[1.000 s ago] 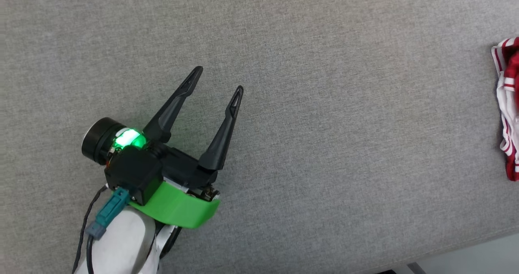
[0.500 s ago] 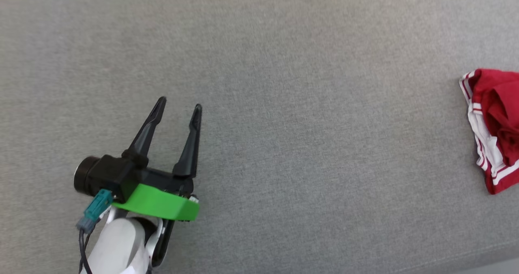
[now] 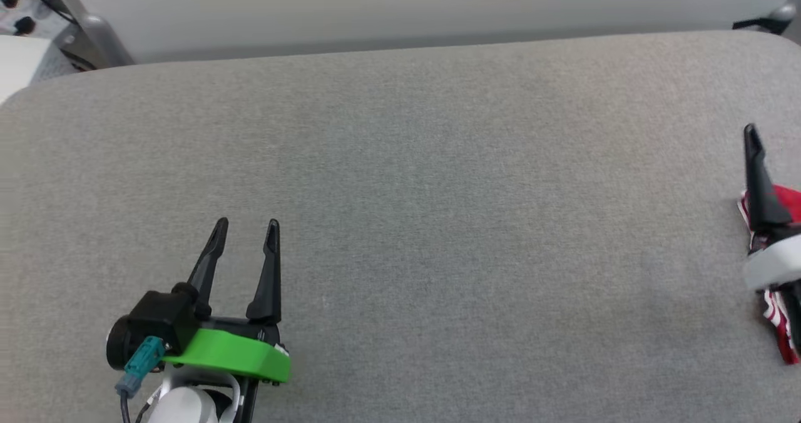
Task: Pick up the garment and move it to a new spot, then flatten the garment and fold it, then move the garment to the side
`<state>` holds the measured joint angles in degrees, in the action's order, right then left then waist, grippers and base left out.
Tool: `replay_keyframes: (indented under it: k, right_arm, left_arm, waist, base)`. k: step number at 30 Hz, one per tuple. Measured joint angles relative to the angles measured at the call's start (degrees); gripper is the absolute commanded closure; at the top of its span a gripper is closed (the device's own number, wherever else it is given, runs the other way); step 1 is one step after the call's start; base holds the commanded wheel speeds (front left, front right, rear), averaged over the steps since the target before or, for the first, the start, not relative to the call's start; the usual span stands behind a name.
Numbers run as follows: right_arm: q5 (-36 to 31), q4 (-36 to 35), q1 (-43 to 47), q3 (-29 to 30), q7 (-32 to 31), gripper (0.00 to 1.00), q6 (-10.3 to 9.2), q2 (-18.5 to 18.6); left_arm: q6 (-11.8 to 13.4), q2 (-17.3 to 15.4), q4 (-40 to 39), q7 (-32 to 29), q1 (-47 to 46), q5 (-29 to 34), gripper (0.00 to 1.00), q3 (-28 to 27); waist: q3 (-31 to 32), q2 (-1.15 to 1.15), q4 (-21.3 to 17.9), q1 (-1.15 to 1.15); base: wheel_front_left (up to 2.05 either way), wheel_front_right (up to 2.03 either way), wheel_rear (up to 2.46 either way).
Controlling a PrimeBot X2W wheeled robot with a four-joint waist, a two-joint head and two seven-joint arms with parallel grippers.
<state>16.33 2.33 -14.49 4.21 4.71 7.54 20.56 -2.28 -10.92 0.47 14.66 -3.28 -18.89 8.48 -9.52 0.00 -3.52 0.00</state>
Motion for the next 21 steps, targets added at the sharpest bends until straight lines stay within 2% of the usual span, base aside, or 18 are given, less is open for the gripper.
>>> replay_keyframes:
  k: [4, 8, 11, 21]
  right_arm:
    - [0.02, -3.54, 5.98, 1.6, 0.25, 0.0, 0.0, -4.53]
    - [-0.8, -6.39, 10.86, 1.07, 1.71, 0.0, 0.0, -7.31]
    - [-0.99, -6.73, 13.62, 0.71, 2.9, 0.0, 0.0, -9.73]
    - [-3.14, -4.1, 18.07, -1.16, 6.51, 0.0, 0.0, -13.03]
  left_arm:
    - [-0.6, 1.78, 0.63, 0.0, 1.23, 1.33, 0.0, -1.3]
    - [-0.88, 3.15, 0.86, 0.0, 2.85, 3.57, 0.0, -2.71]
    - [-2.13, 3.78, 1.26, 0.0, 4.04, 4.7, 0.0, -2.96]
    - [-3.87, 5.73, 2.07, 0.0, 5.79, 6.76, 0.0, -5.59]
  waist:
    - [2.25, 0.0, 2.56, 0.0]
    - [4.49, 0.0, 4.48, 0.0]
    - [5.95, 0.0, 5.52, 0.0]
    - [9.1, 0.0, 7.34, 0.0]
  base:
    - [0.0, 0.0, 0.0]
    - [0.0, 0.0, 0.0]
    - [0.0, 0.0, 0.0]
    - [0.0, 0.0, 0.0]
